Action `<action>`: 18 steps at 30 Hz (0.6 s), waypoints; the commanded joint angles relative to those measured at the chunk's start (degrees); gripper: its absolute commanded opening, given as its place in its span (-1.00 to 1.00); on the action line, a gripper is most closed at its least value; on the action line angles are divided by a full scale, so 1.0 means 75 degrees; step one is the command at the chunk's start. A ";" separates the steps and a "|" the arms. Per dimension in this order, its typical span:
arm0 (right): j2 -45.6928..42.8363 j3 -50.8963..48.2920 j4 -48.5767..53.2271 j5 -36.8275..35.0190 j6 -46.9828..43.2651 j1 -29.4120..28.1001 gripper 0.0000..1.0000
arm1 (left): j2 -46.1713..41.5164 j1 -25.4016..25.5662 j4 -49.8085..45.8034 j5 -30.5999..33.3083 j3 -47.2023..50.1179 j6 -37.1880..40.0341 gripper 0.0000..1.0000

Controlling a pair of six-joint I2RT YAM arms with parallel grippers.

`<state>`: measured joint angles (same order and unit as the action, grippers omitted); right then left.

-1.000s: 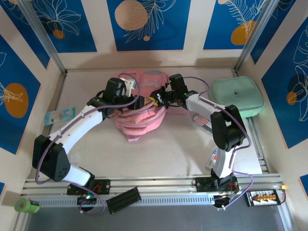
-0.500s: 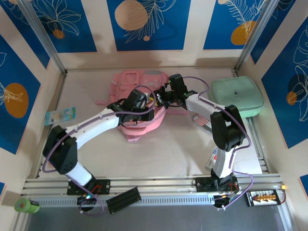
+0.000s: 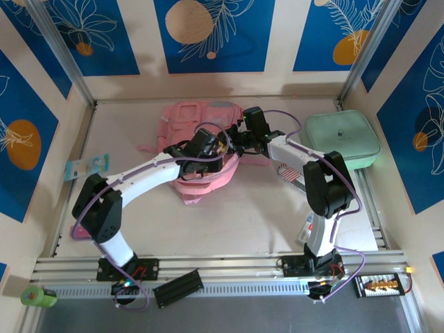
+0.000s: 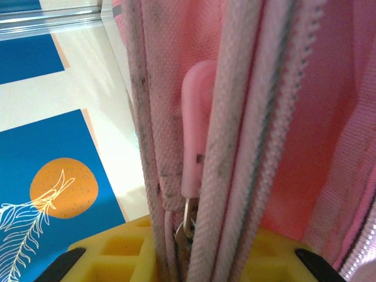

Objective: Pack the student bag
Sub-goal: Unzip the student bag at the top-center of the table.

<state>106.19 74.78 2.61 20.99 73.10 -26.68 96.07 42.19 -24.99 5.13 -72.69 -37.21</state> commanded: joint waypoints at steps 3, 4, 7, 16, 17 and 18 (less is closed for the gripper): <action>-0.0377 0.0221 -0.0374 0.0447 -0.0230 -0.0193 -0.53 | 0.0270 0.0022 0.0228 0.0487 -0.0278 -0.0142 -0.39; -0.0372 0.0215 -0.0367 0.0462 -0.0253 -0.0210 -0.53 | 0.0300 0.0016 0.0265 0.0421 -0.0309 -0.0137 -0.39; -0.0366 0.0180 -0.0360 0.0504 -0.0298 -0.0217 -0.53 | 0.0387 0.0020 0.0234 0.0331 -0.0454 -0.0127 -0.34; -0.0366 0.0180 -0.0258 0.0544 -0.0534 -0.0310 -0.54 | 0.0475 0.0015 -0.0236 0.0976 -0.0662 -0.0147 -0.40; -0.0366 0.0181 -0.0217 0.0513 -0.0553 -0.0300 -0.54 | 0.0450 0.0006 -0.0241 0.1014 -0.0645 -0.0136 -0.47; -0.0374 0.0166 -0.0168 0.0468 -0.0569 -0.0290 -0.55 | 0.0428 0.0010 -0.0252 0.1037 -0.0627 -0.0148 -0.53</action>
<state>106.19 74.78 2.28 20.32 70.72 -27.18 98.50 42.30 -28.38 8.86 -75.70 -38.65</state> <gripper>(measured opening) 0.231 0.253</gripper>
